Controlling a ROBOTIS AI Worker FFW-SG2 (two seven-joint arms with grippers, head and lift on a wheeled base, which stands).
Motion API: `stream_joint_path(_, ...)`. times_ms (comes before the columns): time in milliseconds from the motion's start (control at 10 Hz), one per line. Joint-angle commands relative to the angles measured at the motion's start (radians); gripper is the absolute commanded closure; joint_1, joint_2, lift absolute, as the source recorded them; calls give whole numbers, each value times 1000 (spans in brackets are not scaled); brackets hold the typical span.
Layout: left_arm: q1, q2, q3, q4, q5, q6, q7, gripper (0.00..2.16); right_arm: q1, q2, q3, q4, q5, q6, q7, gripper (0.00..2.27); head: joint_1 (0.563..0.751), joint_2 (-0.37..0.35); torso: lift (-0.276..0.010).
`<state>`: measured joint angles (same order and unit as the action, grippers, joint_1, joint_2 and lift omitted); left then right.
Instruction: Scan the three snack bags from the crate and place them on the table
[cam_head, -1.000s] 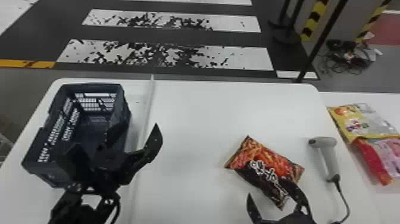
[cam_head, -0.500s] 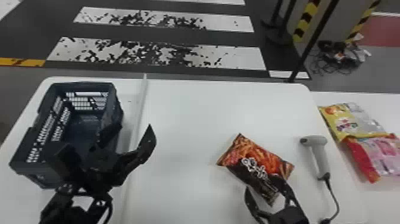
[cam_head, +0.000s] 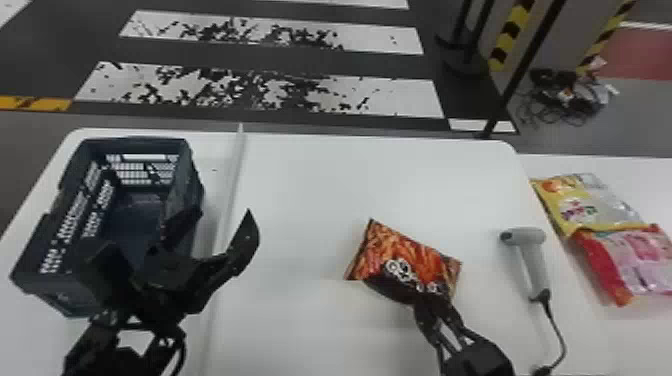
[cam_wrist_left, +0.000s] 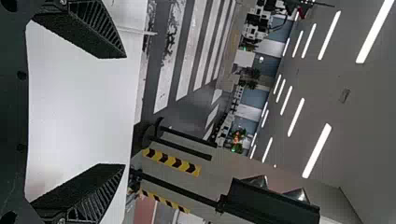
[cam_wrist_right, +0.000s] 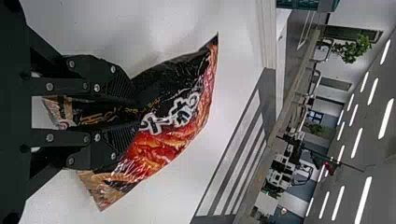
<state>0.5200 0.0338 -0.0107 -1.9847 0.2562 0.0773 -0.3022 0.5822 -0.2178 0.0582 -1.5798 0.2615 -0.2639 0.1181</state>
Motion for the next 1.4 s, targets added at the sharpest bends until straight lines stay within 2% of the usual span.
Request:
stream_joint_path(0,2,0,0,0,0,-1,0,33,7,0,-11,-11,-28,5,12,2246,695,-76,-62)
stream_joint_path(300,5,0,2,0,0,-1,0,33,44,0,-60,-163,-150,190,90,2246,695,-90,-62)
stream_joint_path(500,5,0,0,-2,0,-1,0,33,64,1,-124,-350,-294,444,164,2246,695,-106,-62)
stream_joint_path(800,8,2,0,-14,0,2,0,33,77,20,-193,-614,-433,815,225,2250,695,-124,-62)
stream_joint_path(900,11,0,-5,-16,-2,2,2,33,76,49,-227,-669,-485,907,227,2250,695,-119,-62)
stream_joint_path(1300,20,0,-23,-54,-5,5,11,33,24,97,-463,-709,-990,1312,275,2250,695,-120,-62)
